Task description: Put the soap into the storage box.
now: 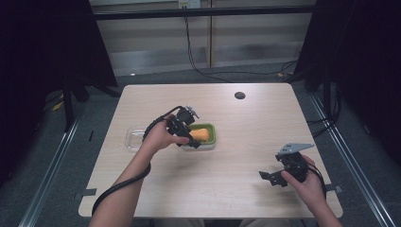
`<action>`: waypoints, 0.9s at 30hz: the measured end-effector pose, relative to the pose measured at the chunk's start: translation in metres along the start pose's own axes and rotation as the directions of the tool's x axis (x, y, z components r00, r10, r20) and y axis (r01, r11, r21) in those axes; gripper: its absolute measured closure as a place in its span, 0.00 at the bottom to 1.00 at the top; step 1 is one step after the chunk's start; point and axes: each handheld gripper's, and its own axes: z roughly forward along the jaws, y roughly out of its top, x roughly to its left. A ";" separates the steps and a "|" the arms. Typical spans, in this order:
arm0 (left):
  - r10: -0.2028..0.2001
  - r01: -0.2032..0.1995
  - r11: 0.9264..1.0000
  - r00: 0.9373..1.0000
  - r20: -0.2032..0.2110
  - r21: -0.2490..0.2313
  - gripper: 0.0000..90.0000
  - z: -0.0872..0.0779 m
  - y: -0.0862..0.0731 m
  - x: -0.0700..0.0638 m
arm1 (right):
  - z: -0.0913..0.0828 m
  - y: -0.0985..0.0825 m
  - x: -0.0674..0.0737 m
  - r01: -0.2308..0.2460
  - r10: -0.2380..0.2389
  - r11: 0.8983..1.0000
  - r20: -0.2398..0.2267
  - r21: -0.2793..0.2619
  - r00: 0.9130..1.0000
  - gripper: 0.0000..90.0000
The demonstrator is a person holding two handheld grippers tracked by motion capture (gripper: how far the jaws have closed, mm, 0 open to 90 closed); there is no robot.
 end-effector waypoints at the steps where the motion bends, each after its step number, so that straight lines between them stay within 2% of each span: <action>1: -0.003 0.003 1.000 1.000 -0.001 -0.004 0.24 0.000 -0.001 -0.001 | 0.000 0.000 0.000 0.000 0.000 1.000 -0.002 0.001 1.000 0.03; 4: -0.018 0.018 1.000 1.000 0.001 -0.009 0.23 0.002 -0.004 -0.003 | 0.001 0.000 0.000 0.008 -0.008 1.000 -0.005 -0.005 1.000 0.03; 5: -0.008 0.008 1.000 1.000 0.001 -0.003 0.22 0.002 -0.004 -0.003 | 0.001 0.000 0.000 0.009 -0.009 1.000 -0.002 -0.005 1.000 0.03; 7: -0.029 0.029 0.999 1.000 0.002 -0.015 0.20 0.004 -0.006 -0.005 | 0.001 0.000 0.000 0.009 -0.009 1.000 -0.004 -0.005 1.000 0.03; 8: -0.018 0.018 1.000 1.000 0.006 -0.002 0.20 0.004 -0.006 -0.005 | 0.001 0.000 0.000 0.009 -0.009 1.000 -0.004 -0.004 1.000 0.03; 9: -0.027 0.027 1.000 1.000 0.011 -0.012 0.20 0.006 -0.007 -0.007 | 0.001 0.000 0.000 0.011 -0.011 1.000 -0.004 -0.005 1.000 0.03; 10: -0.012 0.012 1.000 1.000 0.005 0.005 0.19 0.006 -0.008 -0.007 | 0.001 0.000 0.000 0.011 -0.011 1.000 -0.003 -0.003 1.000 0.03; 12: -0.015 0.015 1.000 1.000 0.003 0.000 0.19 0.008 -0.009 -0.010 | 0.002 0.000 0.000 0.010 -0.010 1.000 0.001 -0.003 1.000 0.03; 13: -0.002 0.002 1.000 1.000 0.001 0.006 0.19 0.008 -0.010 -0.010 | 0.002 0.000 0.000 0.011 -0.011 1.000 -0.002 -0.002 1.000 0.03; 16: -0.007 0.007 1.000 1.000 -0.008 -0.001 0.18 0.011 -0.011 -0.013 | 0.001 0.000 0.000 0.012 -0.012 1.000 -0.002 -0.003 1.000 0.03; 27: -0.007 0.007 1.000 1.000 0.007 -0.017 0.13 0.018 -0.017 -0.023 | 0.001 0.000 0.000 0.011 -0.011 1.000 0.004 -0.002 1.000 0.03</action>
